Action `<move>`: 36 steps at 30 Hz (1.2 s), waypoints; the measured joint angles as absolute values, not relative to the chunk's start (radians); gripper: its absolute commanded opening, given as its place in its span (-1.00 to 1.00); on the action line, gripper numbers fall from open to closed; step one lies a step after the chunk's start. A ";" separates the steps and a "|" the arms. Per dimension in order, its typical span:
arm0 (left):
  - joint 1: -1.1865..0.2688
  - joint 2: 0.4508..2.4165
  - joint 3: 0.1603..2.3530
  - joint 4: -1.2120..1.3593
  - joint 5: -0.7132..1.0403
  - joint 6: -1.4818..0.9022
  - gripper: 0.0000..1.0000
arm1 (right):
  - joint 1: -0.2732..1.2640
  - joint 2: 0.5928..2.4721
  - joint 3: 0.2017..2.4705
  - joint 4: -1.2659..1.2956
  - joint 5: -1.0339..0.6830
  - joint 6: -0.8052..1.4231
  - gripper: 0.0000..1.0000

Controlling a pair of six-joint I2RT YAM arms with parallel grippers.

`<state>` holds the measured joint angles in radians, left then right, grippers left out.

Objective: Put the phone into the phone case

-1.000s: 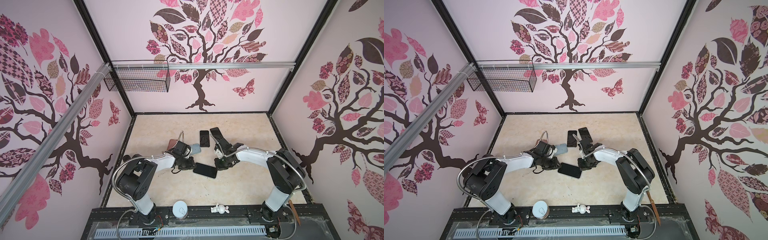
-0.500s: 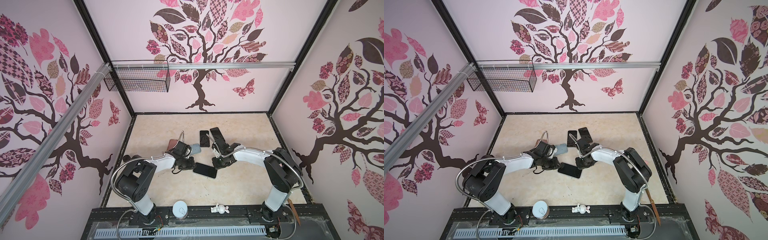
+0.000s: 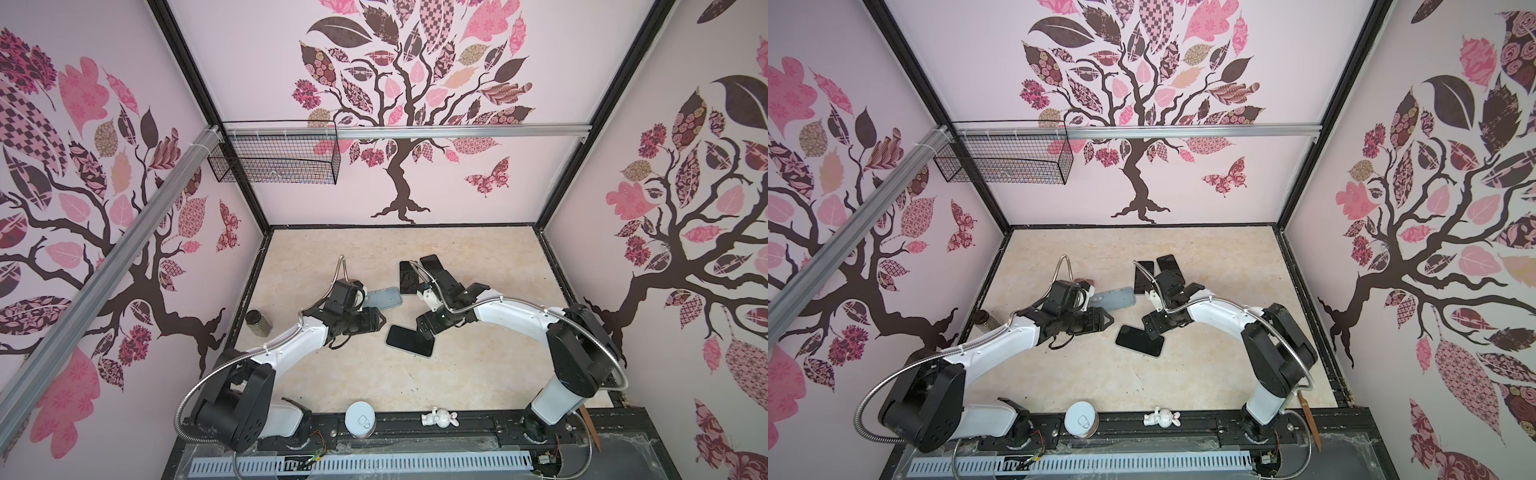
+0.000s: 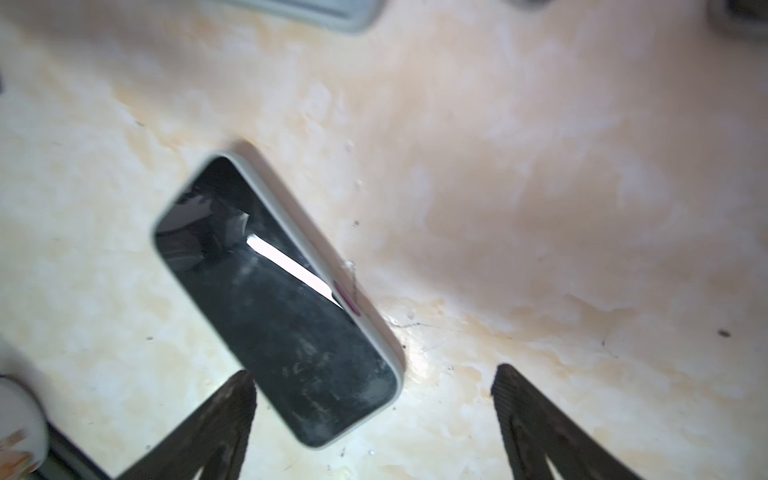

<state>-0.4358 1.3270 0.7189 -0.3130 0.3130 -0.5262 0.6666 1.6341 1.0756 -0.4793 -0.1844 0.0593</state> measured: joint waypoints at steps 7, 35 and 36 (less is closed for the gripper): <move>-0.418 1.166 0.712 -0.428 0.137 -0.549 0.48 | 0.667 1.596 1.076 -0.410 -0.265 -0.073 0.99; -0.406 0.852 0.691 -0.649 -0.115 -0.606 0.78 | 0.862 1.811 1.113 -0.474 -0.078 -0.232 0.98; -0.405 0.850 0.691 -0.649 -0.115 -0.606 0.78 | 0.862 1.816 1.113 -0.481 -0.069 -0.233 0.97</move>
